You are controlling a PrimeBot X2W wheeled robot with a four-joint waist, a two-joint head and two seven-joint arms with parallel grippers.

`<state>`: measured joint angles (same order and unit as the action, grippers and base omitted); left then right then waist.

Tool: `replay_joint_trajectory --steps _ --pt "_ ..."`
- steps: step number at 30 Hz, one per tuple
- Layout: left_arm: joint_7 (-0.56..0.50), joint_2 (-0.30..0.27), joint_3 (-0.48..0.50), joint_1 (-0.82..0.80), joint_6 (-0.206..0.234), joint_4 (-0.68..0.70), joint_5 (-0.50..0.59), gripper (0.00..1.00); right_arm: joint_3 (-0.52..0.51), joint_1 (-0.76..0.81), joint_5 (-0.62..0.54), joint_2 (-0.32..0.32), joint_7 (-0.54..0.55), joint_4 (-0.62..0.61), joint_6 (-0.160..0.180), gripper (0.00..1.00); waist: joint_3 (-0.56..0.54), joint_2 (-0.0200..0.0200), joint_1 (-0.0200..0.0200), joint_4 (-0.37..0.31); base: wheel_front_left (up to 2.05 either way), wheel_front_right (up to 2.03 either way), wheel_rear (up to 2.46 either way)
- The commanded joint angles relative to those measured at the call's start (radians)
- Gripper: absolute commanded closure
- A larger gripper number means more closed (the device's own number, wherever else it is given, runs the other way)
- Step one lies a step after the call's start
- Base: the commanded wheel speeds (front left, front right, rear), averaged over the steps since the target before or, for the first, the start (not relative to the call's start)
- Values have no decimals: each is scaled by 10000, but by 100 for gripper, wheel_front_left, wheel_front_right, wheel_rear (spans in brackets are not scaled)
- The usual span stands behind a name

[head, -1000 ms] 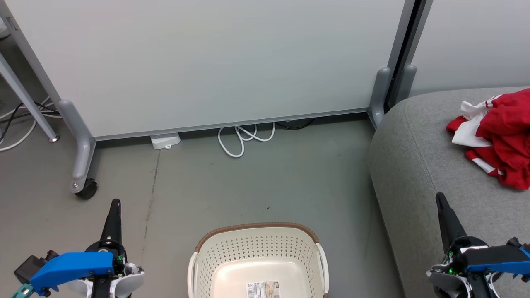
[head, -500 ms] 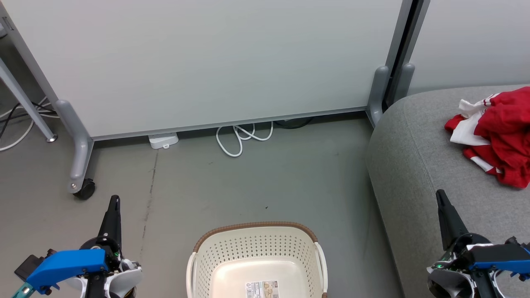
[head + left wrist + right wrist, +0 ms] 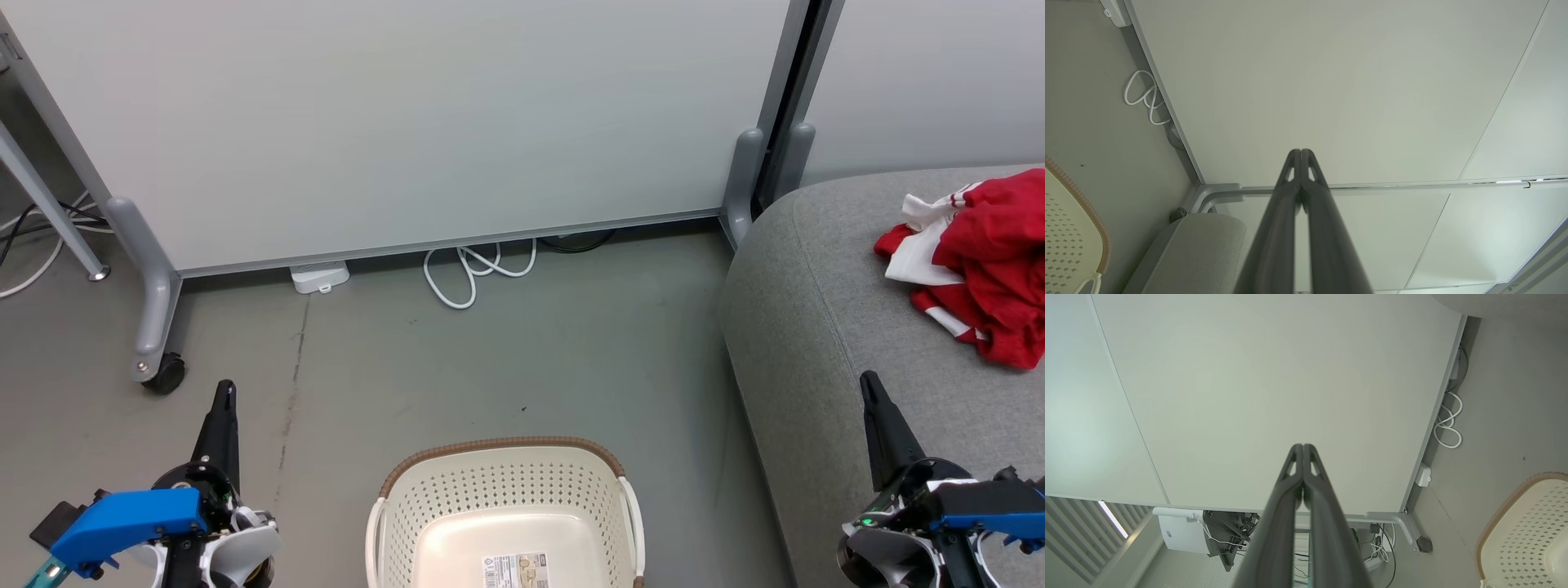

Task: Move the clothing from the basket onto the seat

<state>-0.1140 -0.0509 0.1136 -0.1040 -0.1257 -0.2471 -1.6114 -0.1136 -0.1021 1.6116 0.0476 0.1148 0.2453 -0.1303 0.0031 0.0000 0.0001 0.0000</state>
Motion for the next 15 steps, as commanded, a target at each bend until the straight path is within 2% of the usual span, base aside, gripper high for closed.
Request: replay_joint_trajectory --steps 1,15 --pt "-41 13 28 -99 -92 32 -25 100 -17 -126 26 47 24 -8 -7 100 0 0 -1 0 0 0 0" --pt "-39 13 26 -99 -90 34 -27 100 -16 -118 27 47 23 -8 -7 100 0 0 -1 0 0 0 0"
